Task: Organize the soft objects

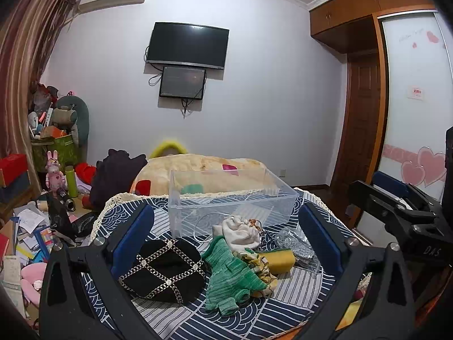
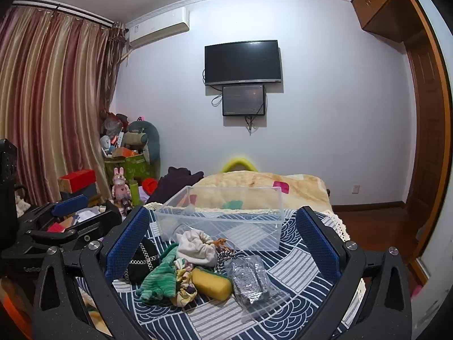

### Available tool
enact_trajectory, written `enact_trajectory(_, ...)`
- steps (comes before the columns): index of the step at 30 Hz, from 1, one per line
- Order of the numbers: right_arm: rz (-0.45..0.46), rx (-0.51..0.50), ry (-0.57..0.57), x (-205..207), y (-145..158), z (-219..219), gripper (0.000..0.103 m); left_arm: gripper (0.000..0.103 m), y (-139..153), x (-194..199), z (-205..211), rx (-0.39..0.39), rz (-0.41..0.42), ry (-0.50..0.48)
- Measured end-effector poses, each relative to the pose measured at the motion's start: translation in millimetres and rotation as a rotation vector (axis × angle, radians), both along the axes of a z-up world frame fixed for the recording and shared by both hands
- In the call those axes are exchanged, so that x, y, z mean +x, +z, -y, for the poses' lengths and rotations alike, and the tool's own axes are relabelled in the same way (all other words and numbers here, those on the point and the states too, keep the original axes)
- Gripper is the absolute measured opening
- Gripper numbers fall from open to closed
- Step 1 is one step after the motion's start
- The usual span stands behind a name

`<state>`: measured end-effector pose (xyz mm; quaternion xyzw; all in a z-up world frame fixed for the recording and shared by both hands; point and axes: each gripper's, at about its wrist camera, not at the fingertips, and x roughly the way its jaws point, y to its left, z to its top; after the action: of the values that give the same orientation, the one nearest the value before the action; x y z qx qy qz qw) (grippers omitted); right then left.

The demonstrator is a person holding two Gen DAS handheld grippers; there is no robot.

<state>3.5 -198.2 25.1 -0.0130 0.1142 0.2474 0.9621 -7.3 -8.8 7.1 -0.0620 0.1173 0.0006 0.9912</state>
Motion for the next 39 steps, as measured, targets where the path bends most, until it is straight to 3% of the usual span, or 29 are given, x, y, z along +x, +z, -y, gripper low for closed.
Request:
enact_trajectory(31, -0.001, 0.030, 0.053, 1, -4, 3, 0.103, 0.103, 3, -4, -2, -0.010, 0.007, 0.005)
enact_trajectory(39, -0.019, 0.024, 0.034, 4, -9, 1, 0.103, 0.103, -8, 5, -6, 0.032, -0.022, 0.036)
